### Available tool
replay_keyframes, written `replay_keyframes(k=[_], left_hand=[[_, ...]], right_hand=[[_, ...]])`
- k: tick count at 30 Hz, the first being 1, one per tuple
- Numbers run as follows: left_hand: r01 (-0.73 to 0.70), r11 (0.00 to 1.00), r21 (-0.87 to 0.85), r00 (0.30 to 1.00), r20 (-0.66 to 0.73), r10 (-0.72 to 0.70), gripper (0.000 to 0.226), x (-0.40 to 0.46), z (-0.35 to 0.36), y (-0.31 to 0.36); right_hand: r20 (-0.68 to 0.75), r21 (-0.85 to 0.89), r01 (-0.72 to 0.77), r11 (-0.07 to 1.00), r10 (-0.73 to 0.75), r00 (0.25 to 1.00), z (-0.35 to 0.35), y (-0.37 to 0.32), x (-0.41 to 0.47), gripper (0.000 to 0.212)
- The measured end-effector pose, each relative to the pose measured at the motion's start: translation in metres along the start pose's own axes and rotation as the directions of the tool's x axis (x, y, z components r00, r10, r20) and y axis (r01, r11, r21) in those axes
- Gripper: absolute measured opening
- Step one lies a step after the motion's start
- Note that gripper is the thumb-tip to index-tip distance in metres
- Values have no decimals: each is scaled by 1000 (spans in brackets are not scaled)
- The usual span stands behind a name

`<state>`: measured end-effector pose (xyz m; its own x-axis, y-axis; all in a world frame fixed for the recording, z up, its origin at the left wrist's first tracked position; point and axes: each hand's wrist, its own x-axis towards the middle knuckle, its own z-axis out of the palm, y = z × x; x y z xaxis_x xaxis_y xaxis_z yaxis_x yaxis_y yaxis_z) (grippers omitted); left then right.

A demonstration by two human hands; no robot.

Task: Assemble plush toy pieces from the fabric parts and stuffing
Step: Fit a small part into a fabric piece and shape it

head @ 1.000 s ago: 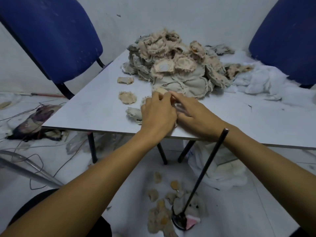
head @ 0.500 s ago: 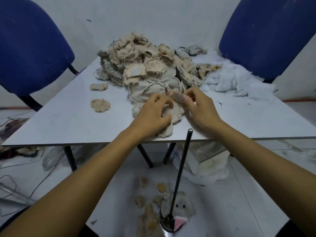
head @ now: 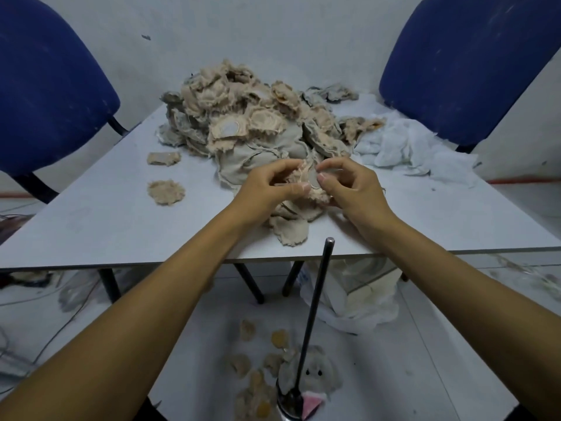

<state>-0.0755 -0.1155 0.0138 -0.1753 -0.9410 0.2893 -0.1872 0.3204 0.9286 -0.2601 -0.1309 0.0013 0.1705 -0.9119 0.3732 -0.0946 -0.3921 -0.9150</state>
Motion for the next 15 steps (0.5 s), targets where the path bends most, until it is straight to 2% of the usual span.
replay_keyframes(k=[4, 6, 8, 10, 12, 15], left_hand=[[38, 992, -118, 999, -11, -40, 33, 2, 1, 2], [78, 980, -181, 995, -51, -89, 28, 4, 3, 3], [110, 964, -240, 986, -94, -136, 22, 5, 4, 4], [114, 955, -275, 984, -104, -147, 19, 7, 5, 4], [125, 940, -318, 987, -57, -151, 15, 7, 6, 4], [161, 907, -390, 987, 61, -149, 9, 6, 6, 6]], right_hand=[[53, -9, 3, 1000, -3, 999, -1, 0, -1, 11], [99, 103, -56, 993, 46, 994, -4, -1, -1, 13], [167, 239, -135, 962, 96, 981, -5, -2, -1, 27], [187, 277, -154, 949, 104, 977, -5, -2, 0, 38], [155, 262, -115, 958, 76, 985, -5, -2, 0, 38], [130, 274, -97, 957, 64, 990, -5, -3, -2, 23]])
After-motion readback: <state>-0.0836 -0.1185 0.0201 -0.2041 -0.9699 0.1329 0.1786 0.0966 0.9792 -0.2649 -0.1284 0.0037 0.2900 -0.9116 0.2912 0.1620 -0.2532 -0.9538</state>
